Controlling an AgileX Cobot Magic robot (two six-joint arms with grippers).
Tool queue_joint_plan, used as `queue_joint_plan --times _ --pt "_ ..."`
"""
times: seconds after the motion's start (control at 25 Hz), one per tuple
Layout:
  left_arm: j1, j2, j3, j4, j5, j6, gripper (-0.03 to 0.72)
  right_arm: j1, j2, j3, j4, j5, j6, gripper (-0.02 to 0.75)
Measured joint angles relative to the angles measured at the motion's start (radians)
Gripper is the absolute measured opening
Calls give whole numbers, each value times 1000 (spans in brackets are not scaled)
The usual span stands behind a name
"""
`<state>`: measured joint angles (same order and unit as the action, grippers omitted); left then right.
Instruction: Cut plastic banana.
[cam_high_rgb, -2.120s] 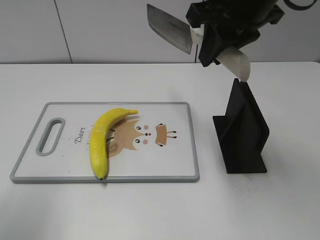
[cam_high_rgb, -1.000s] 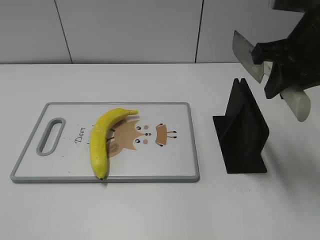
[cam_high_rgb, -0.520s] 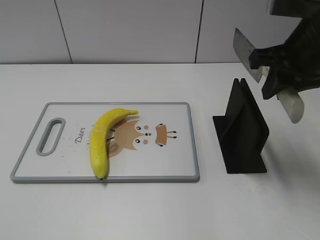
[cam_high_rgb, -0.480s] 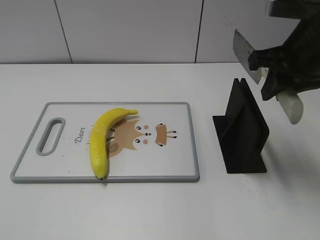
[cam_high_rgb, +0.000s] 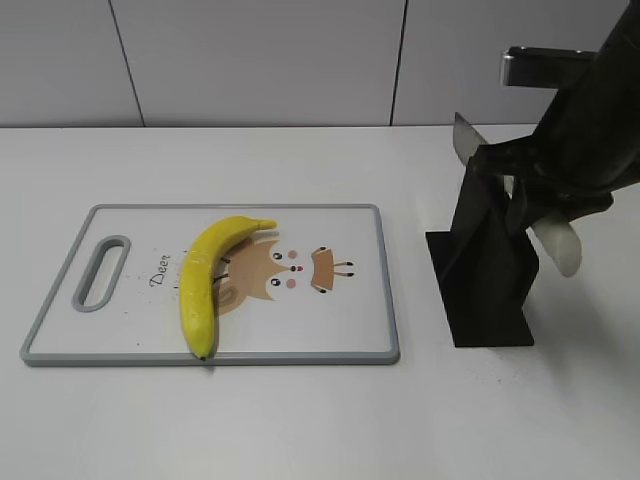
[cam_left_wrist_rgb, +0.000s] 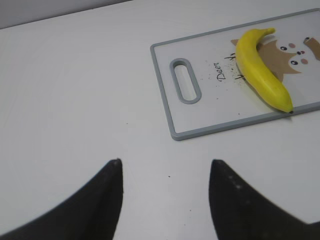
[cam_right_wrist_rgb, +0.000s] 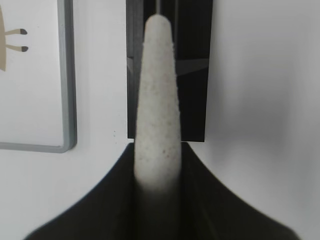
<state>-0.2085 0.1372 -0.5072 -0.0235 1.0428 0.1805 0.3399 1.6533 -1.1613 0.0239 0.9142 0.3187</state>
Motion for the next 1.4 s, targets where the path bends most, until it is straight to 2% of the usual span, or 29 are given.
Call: queue_joint_plan --times 0.32,0.4,0.52,0.64,0.92,1.12,1.4 --pt "0 0 0 0 0 0 523 -1 4 0 43 1 -38 200" --pt "0 0 0 0 0 0 523 -1 4 0 66 1 -57 293" --pt "0 0 0 0 0 0 523 -1 4 0 93 2 -80 506" --pt "0 0 0 0 0 0 523 -1 4 0 102 12 -90 617" --pt "0 0 0 0 0 0 523 -1 -67 0 105 91 -117 637" --pt "0 0 0 1 0 0 523 -1 -242 0 116 163 -171 631" --pt "0 0 0 1 0 -1 523 -1 -530 23 120 172 -261 588"
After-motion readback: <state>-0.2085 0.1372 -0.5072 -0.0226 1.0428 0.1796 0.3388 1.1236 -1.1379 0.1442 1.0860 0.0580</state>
